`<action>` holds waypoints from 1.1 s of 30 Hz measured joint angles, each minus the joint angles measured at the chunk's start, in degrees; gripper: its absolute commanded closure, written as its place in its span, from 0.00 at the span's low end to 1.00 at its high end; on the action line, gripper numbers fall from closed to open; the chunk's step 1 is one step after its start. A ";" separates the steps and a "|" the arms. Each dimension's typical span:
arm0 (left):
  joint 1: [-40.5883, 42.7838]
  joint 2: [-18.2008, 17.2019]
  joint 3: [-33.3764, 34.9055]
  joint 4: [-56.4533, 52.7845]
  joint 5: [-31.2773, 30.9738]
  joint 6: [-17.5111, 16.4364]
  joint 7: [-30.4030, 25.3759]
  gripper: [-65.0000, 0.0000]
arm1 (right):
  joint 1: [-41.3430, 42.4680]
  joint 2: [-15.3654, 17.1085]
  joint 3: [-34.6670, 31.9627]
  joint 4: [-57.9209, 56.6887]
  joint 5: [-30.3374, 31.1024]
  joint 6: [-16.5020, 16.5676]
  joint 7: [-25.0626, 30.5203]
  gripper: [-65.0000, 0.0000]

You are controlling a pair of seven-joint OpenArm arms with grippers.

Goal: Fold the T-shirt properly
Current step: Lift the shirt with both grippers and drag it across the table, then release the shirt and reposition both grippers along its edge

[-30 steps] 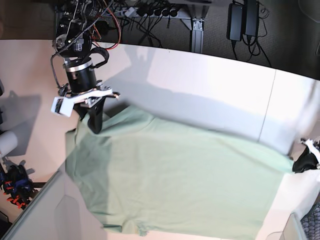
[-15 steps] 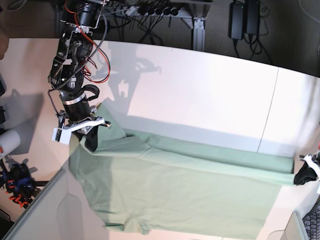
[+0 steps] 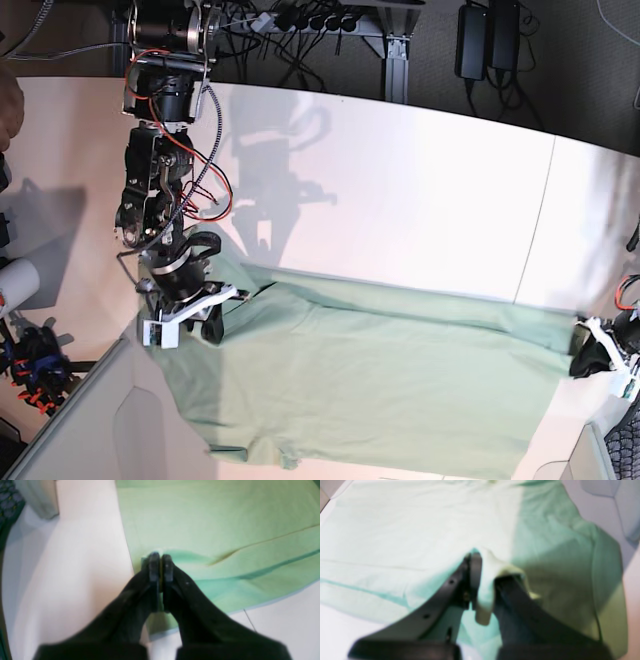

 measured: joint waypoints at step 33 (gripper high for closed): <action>7.65 -2.99 -13.27 0.33 -29.03 0.37 17.44 0.62 | -12.94 -0.66 18.27 3.06 10.80 0.52 -9.09 0.32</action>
